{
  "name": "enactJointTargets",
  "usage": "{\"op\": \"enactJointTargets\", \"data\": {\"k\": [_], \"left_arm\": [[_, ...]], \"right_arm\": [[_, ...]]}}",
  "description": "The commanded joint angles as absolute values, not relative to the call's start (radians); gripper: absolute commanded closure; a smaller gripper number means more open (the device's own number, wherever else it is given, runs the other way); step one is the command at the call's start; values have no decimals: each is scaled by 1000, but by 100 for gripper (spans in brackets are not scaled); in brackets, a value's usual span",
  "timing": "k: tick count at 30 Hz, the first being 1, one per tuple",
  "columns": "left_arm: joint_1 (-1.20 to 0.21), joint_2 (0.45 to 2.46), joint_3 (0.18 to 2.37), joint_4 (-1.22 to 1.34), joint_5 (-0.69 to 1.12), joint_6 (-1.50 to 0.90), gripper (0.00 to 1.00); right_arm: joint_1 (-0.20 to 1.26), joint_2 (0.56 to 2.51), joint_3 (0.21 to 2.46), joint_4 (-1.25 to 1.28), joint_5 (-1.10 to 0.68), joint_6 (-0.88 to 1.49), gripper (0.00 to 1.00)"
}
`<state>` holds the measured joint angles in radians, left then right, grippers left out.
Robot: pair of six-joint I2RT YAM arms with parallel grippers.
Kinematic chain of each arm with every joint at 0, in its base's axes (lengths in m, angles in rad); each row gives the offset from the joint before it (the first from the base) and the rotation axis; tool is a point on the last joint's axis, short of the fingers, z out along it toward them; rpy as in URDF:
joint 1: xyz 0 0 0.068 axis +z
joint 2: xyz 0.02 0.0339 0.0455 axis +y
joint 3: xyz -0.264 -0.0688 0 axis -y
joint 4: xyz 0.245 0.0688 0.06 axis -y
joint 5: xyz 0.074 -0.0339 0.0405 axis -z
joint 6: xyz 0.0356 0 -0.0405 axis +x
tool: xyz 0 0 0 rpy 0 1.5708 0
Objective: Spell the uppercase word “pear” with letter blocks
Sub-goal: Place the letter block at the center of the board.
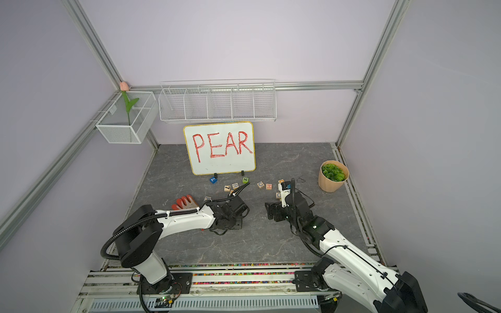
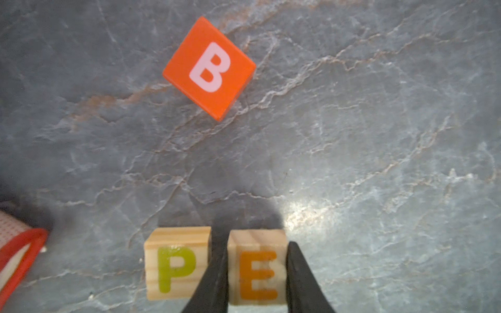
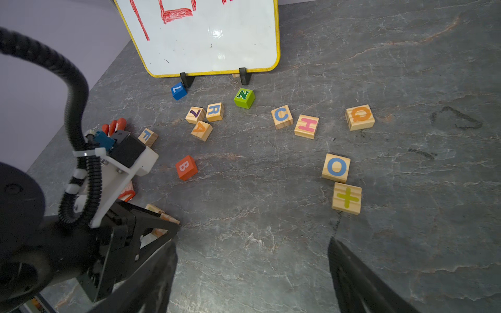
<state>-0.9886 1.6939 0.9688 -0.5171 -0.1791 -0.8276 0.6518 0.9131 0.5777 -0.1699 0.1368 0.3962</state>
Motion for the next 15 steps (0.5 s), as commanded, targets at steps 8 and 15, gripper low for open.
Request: {"op": "enactJointTargets", "data": {"k": [8, 15], "left_arm": [[-988, 1712, 1005, -537, -199, -828, 67], [-990, 1709, 1011, -546, -202, -827, 63]], "right_arm": [[660, 911, 586, -201, 169, 387, 11], [660, 908, 588, -201, 179, 383, 11]]}}
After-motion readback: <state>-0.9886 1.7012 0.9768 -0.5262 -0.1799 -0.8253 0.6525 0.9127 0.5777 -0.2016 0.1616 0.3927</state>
